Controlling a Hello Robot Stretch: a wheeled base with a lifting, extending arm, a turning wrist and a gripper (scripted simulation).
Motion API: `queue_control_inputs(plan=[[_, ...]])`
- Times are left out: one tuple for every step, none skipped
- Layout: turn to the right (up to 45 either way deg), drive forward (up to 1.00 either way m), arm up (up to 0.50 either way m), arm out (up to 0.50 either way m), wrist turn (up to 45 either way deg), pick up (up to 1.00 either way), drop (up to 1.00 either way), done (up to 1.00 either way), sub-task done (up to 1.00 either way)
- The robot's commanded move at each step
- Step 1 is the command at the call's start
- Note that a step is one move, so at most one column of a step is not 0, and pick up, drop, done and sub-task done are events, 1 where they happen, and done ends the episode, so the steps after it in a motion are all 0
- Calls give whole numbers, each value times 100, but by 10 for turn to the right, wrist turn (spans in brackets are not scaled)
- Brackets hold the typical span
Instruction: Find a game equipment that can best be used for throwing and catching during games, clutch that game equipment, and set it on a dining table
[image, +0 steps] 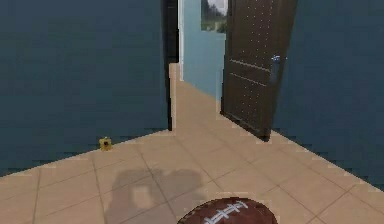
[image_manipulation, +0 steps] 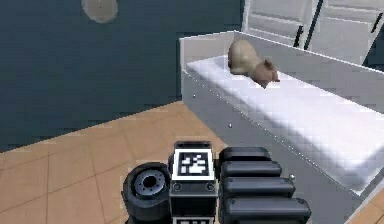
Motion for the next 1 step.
queue_control_inputs(plan=[[30, 0, 0, 0, 0, 0, 0, 0, 0]])
